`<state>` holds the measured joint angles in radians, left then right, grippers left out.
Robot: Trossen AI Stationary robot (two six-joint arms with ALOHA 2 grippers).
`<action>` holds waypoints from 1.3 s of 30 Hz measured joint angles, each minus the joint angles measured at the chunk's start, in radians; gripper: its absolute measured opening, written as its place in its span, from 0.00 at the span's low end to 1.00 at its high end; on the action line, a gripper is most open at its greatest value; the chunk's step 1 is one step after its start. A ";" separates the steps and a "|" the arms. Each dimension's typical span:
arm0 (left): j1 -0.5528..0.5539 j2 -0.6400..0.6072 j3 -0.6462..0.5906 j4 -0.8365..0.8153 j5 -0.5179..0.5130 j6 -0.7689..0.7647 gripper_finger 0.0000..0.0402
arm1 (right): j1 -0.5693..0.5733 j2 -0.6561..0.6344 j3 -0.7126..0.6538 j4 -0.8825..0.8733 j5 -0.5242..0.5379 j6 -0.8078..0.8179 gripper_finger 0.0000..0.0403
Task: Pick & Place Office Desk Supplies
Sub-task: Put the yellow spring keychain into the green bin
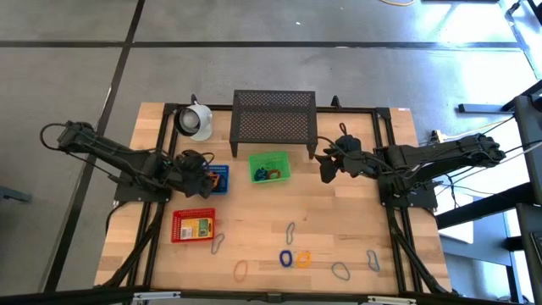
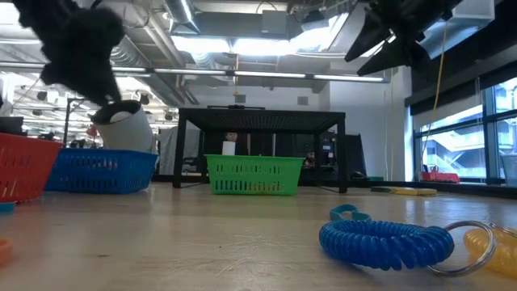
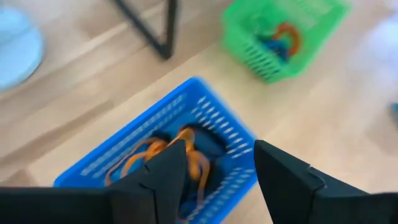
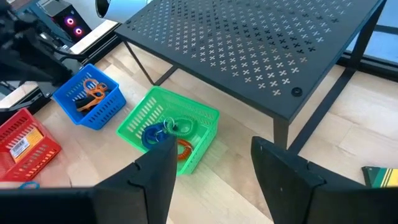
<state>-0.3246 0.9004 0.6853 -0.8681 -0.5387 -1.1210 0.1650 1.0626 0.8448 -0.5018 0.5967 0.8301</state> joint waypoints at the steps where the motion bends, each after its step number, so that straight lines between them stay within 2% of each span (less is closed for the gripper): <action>1: -0.002 0.000 0.009 0.027 0.001 0.036 0.46 | 0.000 0.000 0.000 0.000 -0.007 0.000 0.51; 9: -0.088 0.077 0.008 0.414 0.040 0.316 0.46 | 0.000 0.000 0.000 -0.002 -0.014 0.000 0.51; 16: -0.162 0.247 0.008 0.743 0.162 0.448 0.46 | 0.000 0.000 0.000 -0.012 -0.063 -0.029 0.51; 19: -0.176 0.336 0.027 0.836 0.176 0.473 0.46 | 0.000 0.000 0.000 -0.013 -0.110 -0.030 0.51; 26: -0.179 0.533 0.178 0.840 0.192 0.570 0.46 | 0.031 0.000 0.000 -0.014 -0.233 0.023 0.51; 30: -0.186 0.609 0.259 0.832 0.193 0.611 0.46 | 0.097 0.010 0.000 -0.008 -0.242 0.025 0.51; 35: -0.186 0.634 0.322 0.790 0.187 0.610 0.46 | 0.210 0.060 0.000 0.010 -0.271 0.026 0.51; 39: -0.186 0.629 0.330 0.788 0.125 0.559 0.46 | 0.303 0.147 0.000 0.084 -0.276 0.012 0.51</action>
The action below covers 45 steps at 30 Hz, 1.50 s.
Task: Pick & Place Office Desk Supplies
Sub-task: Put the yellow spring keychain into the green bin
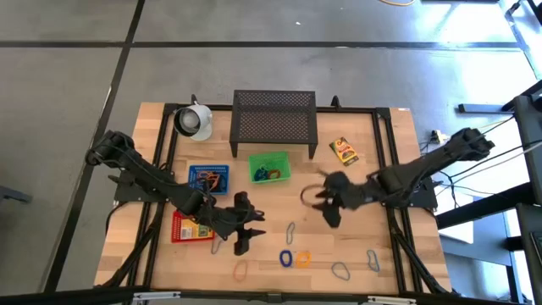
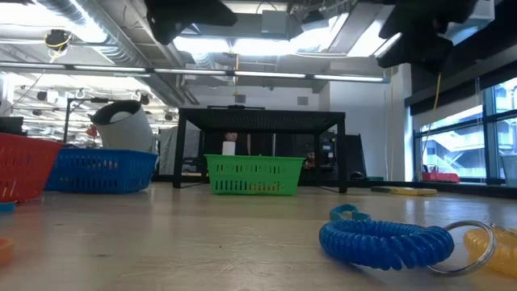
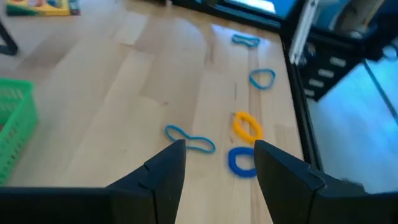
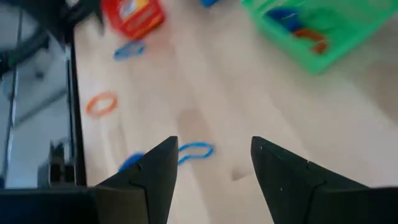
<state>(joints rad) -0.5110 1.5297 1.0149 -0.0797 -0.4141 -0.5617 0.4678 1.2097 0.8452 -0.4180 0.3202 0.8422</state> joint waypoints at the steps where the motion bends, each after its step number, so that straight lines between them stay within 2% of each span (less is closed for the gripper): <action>1: 0.000 -0.003 0.000 0.001 -0.010 -0.019 0.46 | 0.021 0.030 0.000 0.026 0.000 -0.017 0.51; 6: -0.004 -0.010 0.001 0.000 -0.018 -0.091 0.46 | 0.101 0.186 0.000 0.164 -0.019 -0.136 0.51; 13: -0.012 -0.010 0.001 -0.002 -0.018 -0.143 0.46 | 0.148 0.396 0.000 0.329 -0.216 -0.318 0.51; 16: -0.012 -0.010 0.001 -0.001 -0.019 -0.157 0.46 | 0.162 0.463 0.000 0.410 -0.265 -0.381 0.51; 22: -0.012 -0.010 0.001 -0.002 -0.019 -0.160 0.46 | 0.176 0.548 0.000 0.461 -0.211 -0.505 0.48; 30: -0.012 -0.010 0.001 -0.007 -0.019 -0.159 0.46 | 0.176 0.624 0.001 0.473 -0.227 -0.513 0.40; 36: -0.013 -0.010 0.001 -0.030 -0.038 -0.159 0.46 | 0.178 0.642 0.004 0.472 -0.159 -0.534 0.31; 43: -0.013 -0.010 0.001 -0.049 -0.039 -0.159 0.46 | 0.176 0.643 0.003 0.461 -0.148 -0.537 0.06; 45: -0.013 -0.010 0.001 -0.048 -0.040 -0.167 0.46 | 0.176 0.644 0.003 0.460 -0.147 -0.536 0.03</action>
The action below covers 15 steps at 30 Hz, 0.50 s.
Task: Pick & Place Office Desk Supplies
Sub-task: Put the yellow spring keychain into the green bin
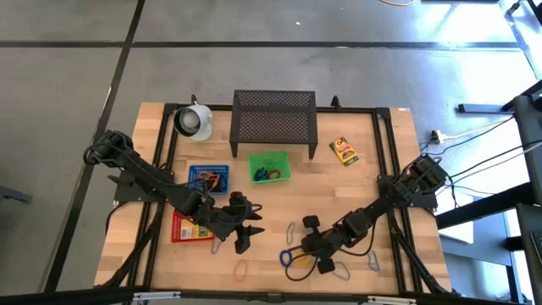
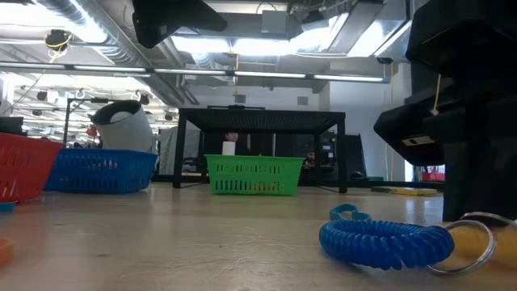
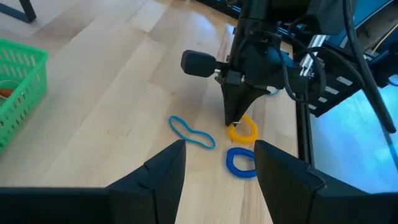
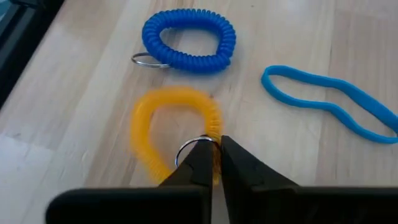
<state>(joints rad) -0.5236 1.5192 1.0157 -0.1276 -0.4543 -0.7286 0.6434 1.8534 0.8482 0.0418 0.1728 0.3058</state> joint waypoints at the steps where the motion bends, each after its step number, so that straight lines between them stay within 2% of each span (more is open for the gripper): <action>1: 0.000 0.000 0.000 0.000 0.000 -0.010 0.46 | 0.000 0.000 0.000 0.000 0.000 0.008 0.04; 8: 0.000 0.000 0.000 0.000 0.001 -0.013 0.46 | 0.000 -0.020 -0.004 0.003 0.015 0.130 0.03; 15: 0.000 0.000 0.000 -0.003 0.002 -0.010 0.46 | -0.002 -0.112 -0.006 0.012 0.171 0.215 0.03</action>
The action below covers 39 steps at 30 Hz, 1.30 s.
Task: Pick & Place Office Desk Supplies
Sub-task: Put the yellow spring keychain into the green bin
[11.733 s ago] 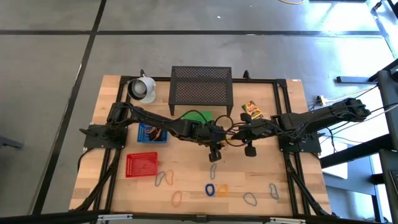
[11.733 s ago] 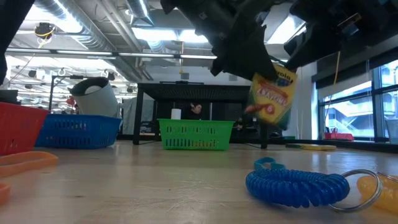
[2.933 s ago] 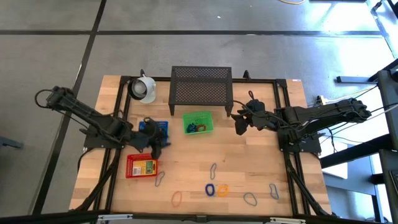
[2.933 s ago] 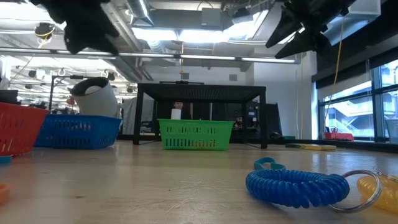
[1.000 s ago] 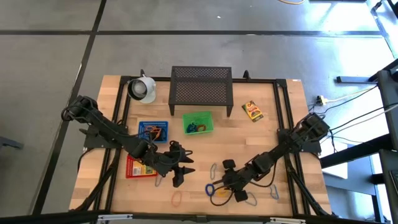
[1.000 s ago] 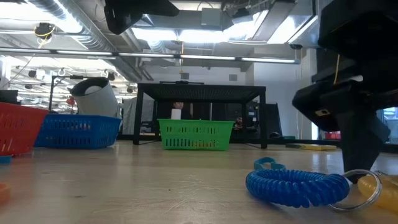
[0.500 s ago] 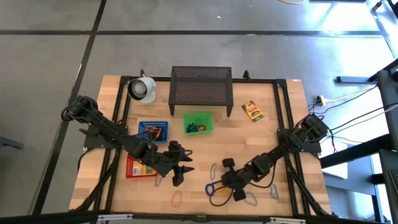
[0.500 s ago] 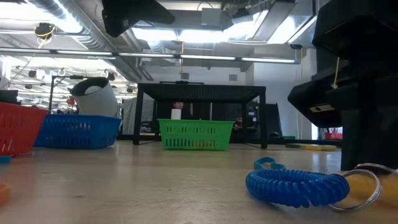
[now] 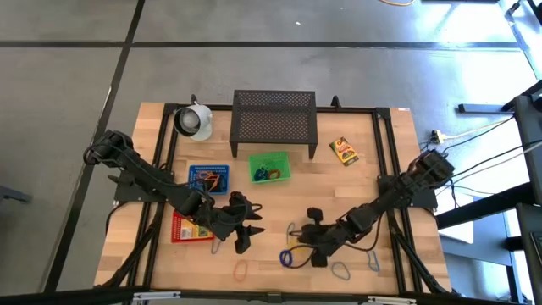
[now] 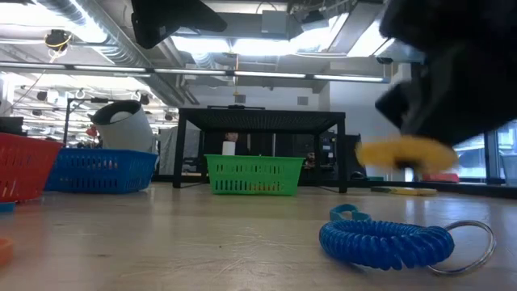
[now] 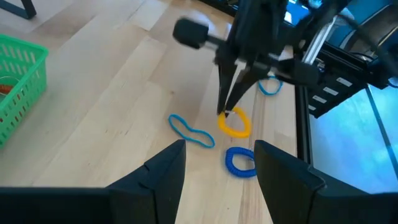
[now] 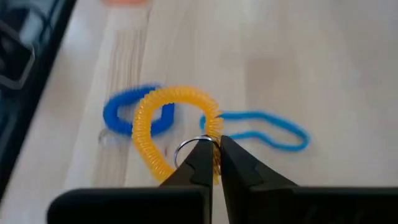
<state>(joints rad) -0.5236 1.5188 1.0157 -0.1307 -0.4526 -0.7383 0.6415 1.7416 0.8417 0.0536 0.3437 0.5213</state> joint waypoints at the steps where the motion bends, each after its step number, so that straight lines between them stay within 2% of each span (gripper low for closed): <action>1: 0.000 0.000 0.000 0.000 0.000 0.000 0.46 | -0.001 -0.014 0.000 0.002 0.025 0.006 0.03; 8: 0.021 0.000 0.000 0.017 0.002 0.000 0.46 | -0.026 -0.139 0.002 0.018 0.215 -0.008 0.03; 15: 0.083 -0.001 0.000 0.108 0.002 0.019 0.46 | -0.053 -0.204 0.002 0.084 0.406 -0.262 0.03; 19: 0.132 -0.001 0.000 0.171 0.002 0.032 0.46 | -0.077 -0.206 0.002 0.136 0.419 -0.391 0.03; 26: 0.211 -0.001 0.000 0.181 -0.008 0.018 0.46 | -0.123 -0.206 0.012 0.168 0.427 -0.481 0.03; 34: 0.273 -0.002 0.000 0.177 0.092 0.018 0.46 | -0.163 -0.206 0.067 0.160 0.427 -0.619 0.03; 39: 0.286 -0.001 0.000 0.163 0.161 0.018 0.46 | -0.182 -0.208 0.085 0.163 0.427 -0.645 0.03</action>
<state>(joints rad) -0.2377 1.5177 1.0153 0.0328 -0.2921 -0.7202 0.4596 1.5334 0.9268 0.2165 0.7708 -0.1242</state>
